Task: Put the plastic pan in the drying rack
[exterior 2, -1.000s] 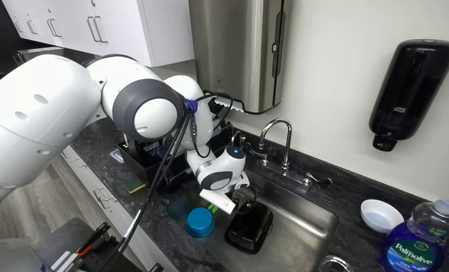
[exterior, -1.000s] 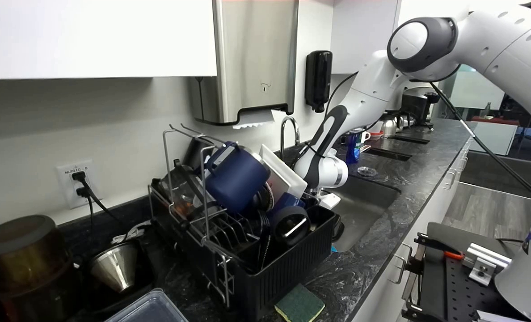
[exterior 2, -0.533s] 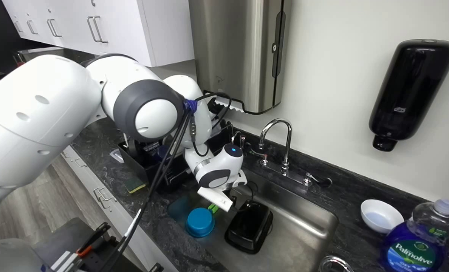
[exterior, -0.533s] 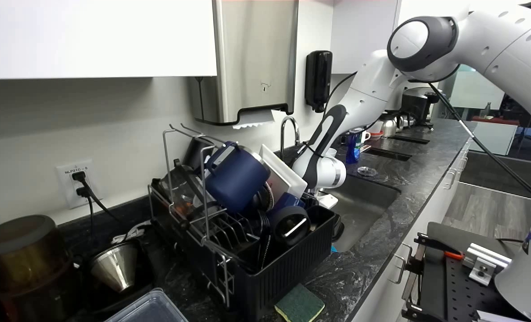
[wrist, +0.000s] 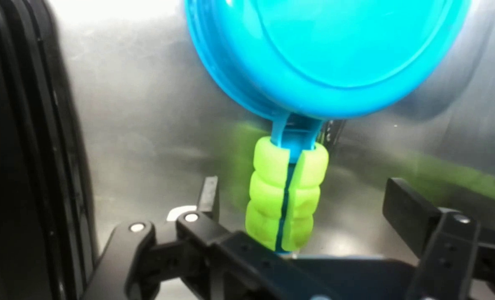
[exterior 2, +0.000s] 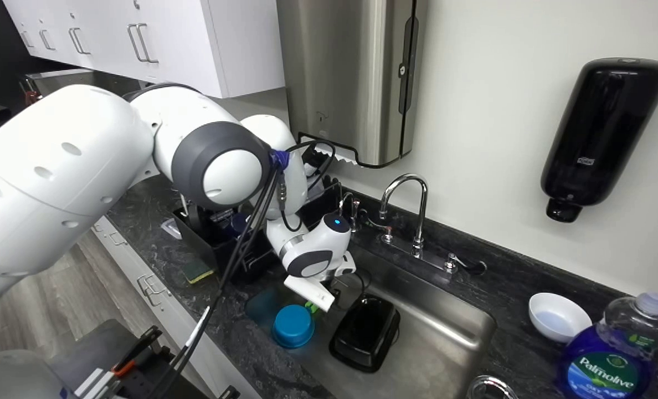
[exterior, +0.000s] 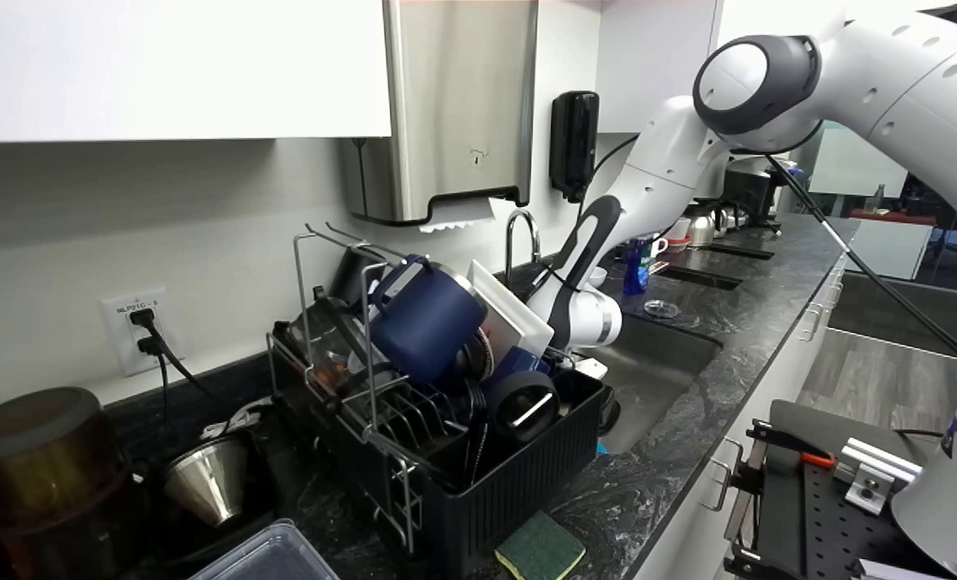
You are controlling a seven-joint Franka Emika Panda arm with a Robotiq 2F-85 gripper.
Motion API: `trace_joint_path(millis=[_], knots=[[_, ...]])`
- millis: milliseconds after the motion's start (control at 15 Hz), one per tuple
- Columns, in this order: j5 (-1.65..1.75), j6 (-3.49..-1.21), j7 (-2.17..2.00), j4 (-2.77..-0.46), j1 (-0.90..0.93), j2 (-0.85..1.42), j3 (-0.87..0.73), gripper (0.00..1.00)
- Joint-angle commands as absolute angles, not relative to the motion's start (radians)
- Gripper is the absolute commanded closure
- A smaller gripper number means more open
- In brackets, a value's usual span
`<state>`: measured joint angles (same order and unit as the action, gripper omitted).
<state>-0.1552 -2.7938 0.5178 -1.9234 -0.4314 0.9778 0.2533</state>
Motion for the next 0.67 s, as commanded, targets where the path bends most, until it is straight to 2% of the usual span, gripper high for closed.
trace_joint_path(millis=[0,600], knots=[[-0.129,-2.810,0.487,-1.915,-0.423,0.991,0.247,0.26],[-0.121,-2.823,0.488,-1.923,-0.431,0.989,0.247,0.89]])
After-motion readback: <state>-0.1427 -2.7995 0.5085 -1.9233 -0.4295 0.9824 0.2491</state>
